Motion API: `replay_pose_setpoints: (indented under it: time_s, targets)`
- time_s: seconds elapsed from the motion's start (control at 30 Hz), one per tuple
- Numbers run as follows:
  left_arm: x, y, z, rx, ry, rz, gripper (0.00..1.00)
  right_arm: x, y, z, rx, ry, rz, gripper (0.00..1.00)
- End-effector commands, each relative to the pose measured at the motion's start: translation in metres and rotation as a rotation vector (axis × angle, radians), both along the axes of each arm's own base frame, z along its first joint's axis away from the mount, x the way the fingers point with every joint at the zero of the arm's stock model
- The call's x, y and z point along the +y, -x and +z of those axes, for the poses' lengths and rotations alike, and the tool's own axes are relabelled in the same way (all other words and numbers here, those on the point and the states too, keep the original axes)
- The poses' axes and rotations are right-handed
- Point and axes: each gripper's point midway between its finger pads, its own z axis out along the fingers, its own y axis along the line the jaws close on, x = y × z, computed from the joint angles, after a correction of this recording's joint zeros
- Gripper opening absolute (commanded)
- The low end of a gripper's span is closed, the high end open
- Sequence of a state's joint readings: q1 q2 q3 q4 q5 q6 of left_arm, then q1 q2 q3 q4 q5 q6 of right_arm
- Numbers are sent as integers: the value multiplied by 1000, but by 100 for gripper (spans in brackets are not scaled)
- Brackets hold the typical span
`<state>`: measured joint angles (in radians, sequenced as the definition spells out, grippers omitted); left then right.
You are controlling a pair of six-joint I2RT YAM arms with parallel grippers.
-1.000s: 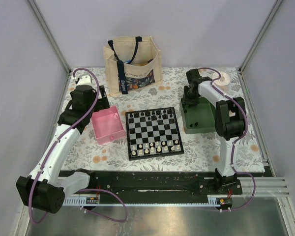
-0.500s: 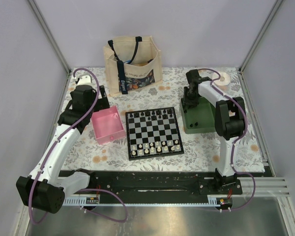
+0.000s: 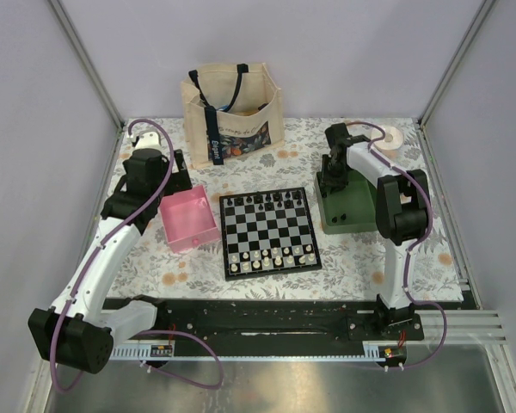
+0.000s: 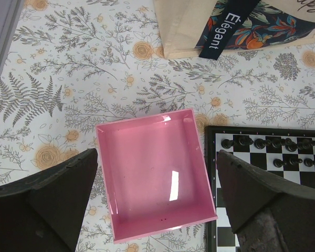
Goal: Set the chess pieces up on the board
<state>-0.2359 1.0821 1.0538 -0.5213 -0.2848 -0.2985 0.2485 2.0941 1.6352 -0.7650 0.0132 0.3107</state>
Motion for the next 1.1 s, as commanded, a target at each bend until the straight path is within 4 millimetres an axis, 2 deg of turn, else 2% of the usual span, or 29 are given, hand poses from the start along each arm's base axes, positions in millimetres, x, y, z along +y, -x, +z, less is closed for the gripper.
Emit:
replay_pose_setpoints:
  time_s: [0.0,0.37,0.57,1.07]
  targets:
    - [-5,-6,16,-60,24,-14,99,1,-2,2,12,-2,14,39]
    - [-3,-5,17,-62,19,-8,99,1,-8,2,18,12,23,38]
    - [-3,-5,18,-64,20,-8,99,0,-12,3,10,19,21,31]
    - [-3,-5,19,-68,21,-8,99,-1,-9,2,31,30,32,31]
